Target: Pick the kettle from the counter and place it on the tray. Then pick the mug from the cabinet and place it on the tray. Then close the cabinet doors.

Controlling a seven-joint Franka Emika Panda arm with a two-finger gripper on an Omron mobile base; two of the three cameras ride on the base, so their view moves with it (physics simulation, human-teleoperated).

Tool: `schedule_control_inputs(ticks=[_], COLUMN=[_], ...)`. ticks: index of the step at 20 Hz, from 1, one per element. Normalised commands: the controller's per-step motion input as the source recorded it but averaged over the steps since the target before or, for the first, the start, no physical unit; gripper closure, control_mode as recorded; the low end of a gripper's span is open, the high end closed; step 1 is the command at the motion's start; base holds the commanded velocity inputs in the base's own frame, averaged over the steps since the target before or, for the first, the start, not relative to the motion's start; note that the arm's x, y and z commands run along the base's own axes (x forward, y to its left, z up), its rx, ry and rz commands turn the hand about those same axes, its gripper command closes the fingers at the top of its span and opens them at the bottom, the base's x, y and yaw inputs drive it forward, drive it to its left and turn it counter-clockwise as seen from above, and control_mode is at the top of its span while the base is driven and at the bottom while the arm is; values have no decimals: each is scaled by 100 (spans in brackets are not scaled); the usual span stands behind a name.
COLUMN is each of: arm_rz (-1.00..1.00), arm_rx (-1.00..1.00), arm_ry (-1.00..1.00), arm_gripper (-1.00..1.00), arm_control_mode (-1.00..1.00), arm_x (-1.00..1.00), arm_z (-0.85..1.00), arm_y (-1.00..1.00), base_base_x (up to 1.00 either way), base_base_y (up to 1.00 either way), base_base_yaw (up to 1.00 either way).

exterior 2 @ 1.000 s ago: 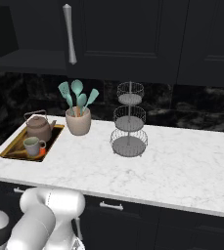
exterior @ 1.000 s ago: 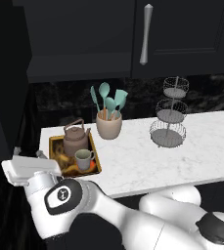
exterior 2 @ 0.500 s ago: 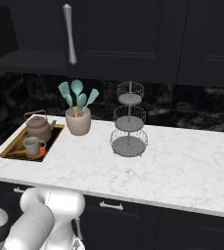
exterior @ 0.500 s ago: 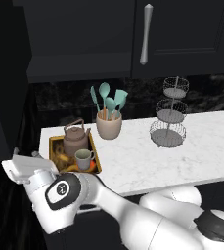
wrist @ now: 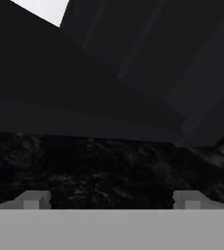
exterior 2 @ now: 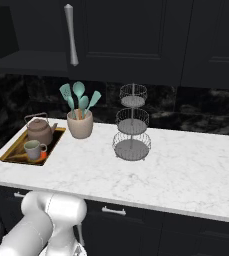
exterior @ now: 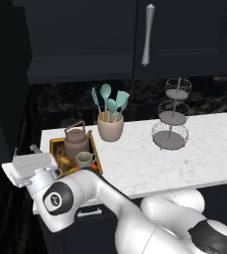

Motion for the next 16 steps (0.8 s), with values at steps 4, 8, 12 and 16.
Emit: schedule_control_inputs(ticks=[4, 8, 12, 16], arm_rz=[-13, -3, 3, 4], arm_rx=[3, 14, 22, 18], arm_ry=[-16, -4, 0, 0], arm_gripper=[-100, -100, -100, -100], arm_control_mode=[-100, -100, -100, -100], arm_x=[-23, -8, 0, 0], arm_z=[32, 38, 23, 29], arm_y=[38, 43, 35, 31], base_base_x=[0, 0, 0, 0], base_base_y=[0, 0, 0, 0], base_base_yaw=[0, 0, 0, 0])
